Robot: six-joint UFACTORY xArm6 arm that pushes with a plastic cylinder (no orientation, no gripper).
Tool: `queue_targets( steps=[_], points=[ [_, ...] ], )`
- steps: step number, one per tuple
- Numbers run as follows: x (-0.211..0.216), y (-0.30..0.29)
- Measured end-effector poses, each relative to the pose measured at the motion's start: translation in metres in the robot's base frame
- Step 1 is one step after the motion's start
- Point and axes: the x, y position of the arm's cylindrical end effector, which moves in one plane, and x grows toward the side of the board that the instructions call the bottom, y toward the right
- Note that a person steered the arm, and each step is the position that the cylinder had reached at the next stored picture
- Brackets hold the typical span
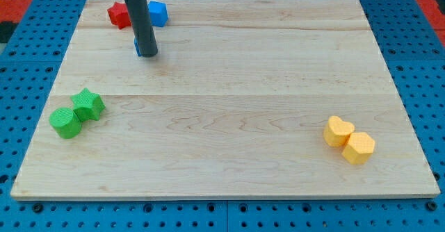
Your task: Move the blue triangle closer to the red circle
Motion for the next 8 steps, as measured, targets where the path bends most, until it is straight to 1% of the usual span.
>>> queue_targets(
  steps=[2,3,4,5,6,7,8],
  points=[
    [-0.036,-0.006],
    [-0.023,-0.006],
    [-0.011,-0.02],
    [-0.017,-0.046],
    [-0.031,-0.035],
    [-0.055,-0.027],
    [-0.062,-0.038]
  ],
)
